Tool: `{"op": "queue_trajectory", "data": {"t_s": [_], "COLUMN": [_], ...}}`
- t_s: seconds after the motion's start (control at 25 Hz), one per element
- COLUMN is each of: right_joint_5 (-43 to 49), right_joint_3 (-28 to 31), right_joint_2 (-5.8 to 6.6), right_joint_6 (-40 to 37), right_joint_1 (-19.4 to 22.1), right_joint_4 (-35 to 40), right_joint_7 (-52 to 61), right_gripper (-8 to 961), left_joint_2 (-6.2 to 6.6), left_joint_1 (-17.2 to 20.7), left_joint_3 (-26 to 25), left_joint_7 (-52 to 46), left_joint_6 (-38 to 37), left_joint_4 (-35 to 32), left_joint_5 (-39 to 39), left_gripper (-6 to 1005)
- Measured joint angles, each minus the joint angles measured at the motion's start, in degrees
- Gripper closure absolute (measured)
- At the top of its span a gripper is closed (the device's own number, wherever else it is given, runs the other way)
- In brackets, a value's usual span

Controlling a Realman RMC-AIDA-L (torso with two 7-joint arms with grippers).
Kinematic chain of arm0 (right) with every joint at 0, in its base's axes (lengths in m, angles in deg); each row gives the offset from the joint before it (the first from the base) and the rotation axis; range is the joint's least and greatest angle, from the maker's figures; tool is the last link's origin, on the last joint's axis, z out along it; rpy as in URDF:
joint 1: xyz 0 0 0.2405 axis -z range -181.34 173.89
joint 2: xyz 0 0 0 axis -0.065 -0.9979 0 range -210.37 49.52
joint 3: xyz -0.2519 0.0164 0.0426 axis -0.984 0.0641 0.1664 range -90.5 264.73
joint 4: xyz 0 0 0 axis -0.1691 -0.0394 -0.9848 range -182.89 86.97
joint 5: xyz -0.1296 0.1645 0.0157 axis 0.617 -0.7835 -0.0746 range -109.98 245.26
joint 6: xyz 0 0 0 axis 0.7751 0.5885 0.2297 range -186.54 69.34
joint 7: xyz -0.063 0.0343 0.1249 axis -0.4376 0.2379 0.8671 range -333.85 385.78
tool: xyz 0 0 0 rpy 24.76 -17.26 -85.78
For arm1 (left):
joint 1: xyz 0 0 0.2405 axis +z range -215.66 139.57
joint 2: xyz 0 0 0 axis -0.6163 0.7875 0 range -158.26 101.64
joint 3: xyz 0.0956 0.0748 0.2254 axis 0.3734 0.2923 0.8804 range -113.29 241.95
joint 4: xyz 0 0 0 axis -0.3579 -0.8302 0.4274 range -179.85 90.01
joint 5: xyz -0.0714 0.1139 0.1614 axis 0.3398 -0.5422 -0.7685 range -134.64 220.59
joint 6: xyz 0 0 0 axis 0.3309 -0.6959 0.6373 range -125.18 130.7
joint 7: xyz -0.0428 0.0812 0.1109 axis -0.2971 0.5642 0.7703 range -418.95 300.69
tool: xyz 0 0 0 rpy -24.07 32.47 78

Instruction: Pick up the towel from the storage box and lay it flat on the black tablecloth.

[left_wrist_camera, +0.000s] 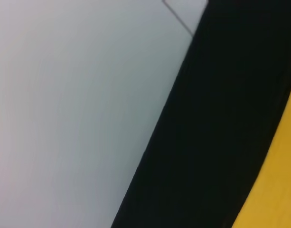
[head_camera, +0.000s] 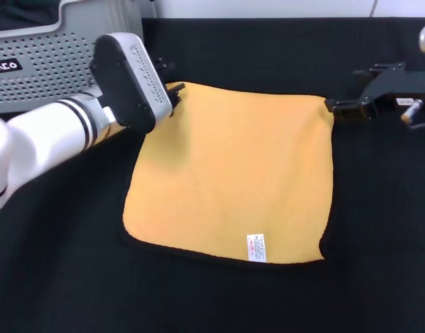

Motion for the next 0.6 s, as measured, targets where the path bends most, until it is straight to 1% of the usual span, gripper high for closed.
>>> {"op": "queue_trajectory", "data": {"t_s": [0.08,0.12,0.16,0.28,0.32,0.36,0.4,0.44,0.48,0.56,0.6], "right_joint_5": [-2.39,-2.71,-3.52,-5.94,-6.7,-7.76,-8.9,-10.16,-11.49,-14.37,-15.99], "right_joint_3": [-0.46,-0.5,-0.56,-0.49,-0.43,-0.16,0.17,0.63,1.26,2.75,3.7], "right_joint_2": [0.04,0.06,0.11,0.29,0.32,0.4,0.46,0.48,0.5,0.53,0.53], "right_joint_6": [-2.67,-2.99,-4.05,-8.37,-10.12,-12.21,-14.4,-16.48,-18.76,-23.43,-25.9], "right_joint_1": [4.46,4.98,6.37,10.13,10.99,12.0,12.95,13.93,14.71,15.89,16.38], "right_joint_4": [5.88,6.57,8.49,13.98,15.37,16.91,18.23,19.5,20.43,21.43,21.59], "right_joint_7": [-0.06,-0.08,-0.16,-0.42,-0.55,-0.82,-1.2,-1.71,-2.4,-4.3,-5.57], "right_gripper": [169,169,169,170,170,170,170,171,171,171,171], "left_joint_2": [0.11,0.19,0.24,0.27,0.28,0.28,0.29,0.34,0.39,0.59,0.76], "left_joint_1": [1.94,3.2,4.31,7.92,8.81,9.76,9.94,10.57,10.82,10.9,10.83], "left_joint_3": [-0.28,-0.78,-1.38,-4.98,-6.63,-9.23,-9.93,-13.6,-16.05,-20.29,-22.98], "left_joint_7": [-1.01,-1.78,-2.38,-4.64,-5.66,-7.34,-7.71,-10.06,-11.52,-13.51,-14.7], "left_joint_6": [-3.67,-6.54,-8.89,-19.22,-23.46,-29.23,-30.42,-38.1,-43.03,-50.38,-55.48], "left_joint_4": [-1.83,-2.89,-3.77,-6.51,-6.99,-7.32,-7.34,-7.2,-6.71,-5.62,-4.76], "left_joint_5": [2.31,3.59,4.33,6.1,6.37,6.59,6.63,6.71,6.56,6.33,6.24], "left_gripper": [653,652,652,649,649,648,647,646,646,644,643]}}
